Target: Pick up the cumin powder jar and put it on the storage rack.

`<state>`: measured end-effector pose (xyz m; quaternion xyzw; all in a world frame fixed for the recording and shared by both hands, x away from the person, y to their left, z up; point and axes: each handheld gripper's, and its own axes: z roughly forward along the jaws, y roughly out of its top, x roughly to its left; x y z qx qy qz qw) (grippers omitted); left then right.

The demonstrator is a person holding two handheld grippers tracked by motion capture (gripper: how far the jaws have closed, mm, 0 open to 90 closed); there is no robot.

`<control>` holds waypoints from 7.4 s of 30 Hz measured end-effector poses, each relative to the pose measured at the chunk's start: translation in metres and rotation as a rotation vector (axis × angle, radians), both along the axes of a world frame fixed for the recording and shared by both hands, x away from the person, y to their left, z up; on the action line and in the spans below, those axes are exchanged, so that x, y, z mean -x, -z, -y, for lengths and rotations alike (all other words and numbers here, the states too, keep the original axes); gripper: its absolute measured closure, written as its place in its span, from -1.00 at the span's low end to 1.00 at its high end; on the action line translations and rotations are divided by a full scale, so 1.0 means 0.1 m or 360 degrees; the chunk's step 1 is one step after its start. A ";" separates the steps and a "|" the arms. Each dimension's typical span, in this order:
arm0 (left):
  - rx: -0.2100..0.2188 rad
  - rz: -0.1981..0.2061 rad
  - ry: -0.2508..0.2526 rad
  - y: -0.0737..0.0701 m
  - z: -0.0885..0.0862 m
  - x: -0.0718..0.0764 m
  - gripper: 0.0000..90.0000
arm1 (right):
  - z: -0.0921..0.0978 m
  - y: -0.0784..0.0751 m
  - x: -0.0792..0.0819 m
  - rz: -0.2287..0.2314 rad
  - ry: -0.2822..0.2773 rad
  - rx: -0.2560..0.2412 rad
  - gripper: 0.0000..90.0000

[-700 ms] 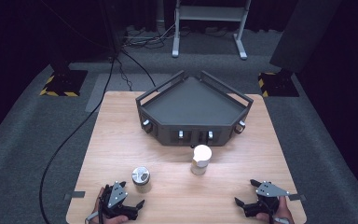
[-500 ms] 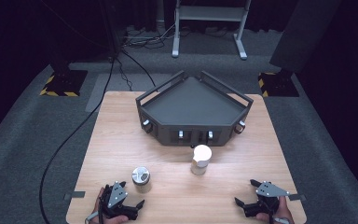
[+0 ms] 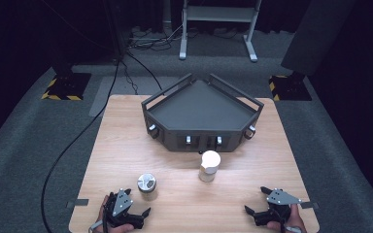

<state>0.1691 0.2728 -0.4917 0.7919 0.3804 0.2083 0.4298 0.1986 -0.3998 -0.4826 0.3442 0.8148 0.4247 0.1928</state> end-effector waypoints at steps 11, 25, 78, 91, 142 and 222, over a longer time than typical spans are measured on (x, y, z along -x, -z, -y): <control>0.0004 -0.0002 -0.0047 0.00 0.08 0.02 -0.99 | 0.00 0.00 0.01 0.0001 0.0007 -0.0001 -1.00; 0.0124 0.0035 -0.0062 -0.09 0.03 0.02 -0.99 | 0.00 0.00 0.02 0.0002 0.0007 0.0000 -1.00; 0.0311 0.0044 0.0027 -0.34 0.09 -0.32 -0.35 | 0.01 0.00 0.02 0.0001 0.0002 -0.0001 -1.00; 0.0335 -0.0015 -0.0040 -0.81 0.27 -0.45 -0.35 | 0.00 0.00 0.02 0.0001 0.0004 -0.0001 -1.00; 0.0222 0.0153 0.0107 -2.10 0.93 -1.67 -0.34 | -0.01 0.00 0.04 0.0001 0.0026 -0.0002 -1.00; 0.0249 0.0143 0.0004 -1.51 1.23 -2.30 -0.68 | 0.00 0.00 0.04 0.0005 0.0003 0.0000 -1.00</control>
